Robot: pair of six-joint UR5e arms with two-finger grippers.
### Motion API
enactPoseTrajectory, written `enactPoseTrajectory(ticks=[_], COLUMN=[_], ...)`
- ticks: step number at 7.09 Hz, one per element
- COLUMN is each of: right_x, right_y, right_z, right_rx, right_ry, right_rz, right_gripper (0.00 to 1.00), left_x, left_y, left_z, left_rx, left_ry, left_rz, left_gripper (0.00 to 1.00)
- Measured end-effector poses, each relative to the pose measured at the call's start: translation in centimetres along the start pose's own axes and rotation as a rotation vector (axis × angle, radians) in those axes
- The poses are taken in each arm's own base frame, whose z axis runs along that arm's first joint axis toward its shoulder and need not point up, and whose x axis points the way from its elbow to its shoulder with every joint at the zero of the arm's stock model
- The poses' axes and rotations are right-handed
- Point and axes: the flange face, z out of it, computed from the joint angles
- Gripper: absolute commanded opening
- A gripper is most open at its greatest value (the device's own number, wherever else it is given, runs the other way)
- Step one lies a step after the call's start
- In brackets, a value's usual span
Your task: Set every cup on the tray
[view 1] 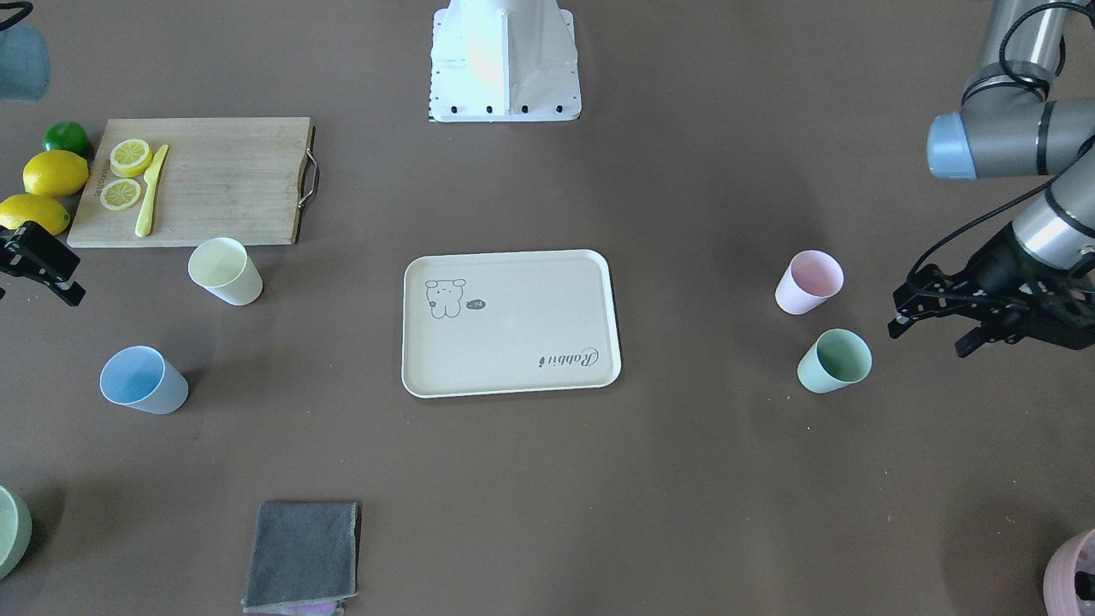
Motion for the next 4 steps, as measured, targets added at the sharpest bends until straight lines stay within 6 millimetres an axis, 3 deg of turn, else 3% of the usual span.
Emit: enactPoseTrajectory(ticks=[1, 2, 4], right_x=[-0.3, -0.4, -0.4], right_y=[0.3, 0.7, 1.2], right_z=[0.1, 0.3, 0.5], right_rx=[-0.005, -0.011, -0.018], right_ry=[-0.001, 0.000, 0.001], right_rz=[0.006, 0.013, 0.022], right_gripper=[0.98, 0.98, 0.99], left_x=[1.6, 2.8, 3.3], left_y=[0.0, 0.3, 1.0], left_z=[1.9, 3.5, 5.4], left_rx=[-0.009, -0.011, -0.019], left_ry=[-0.013, -0.035, -0.068], left_rz=[-0.015, -0.020, -0.017], left_gripper=[0.74, 0.49, 0.37])
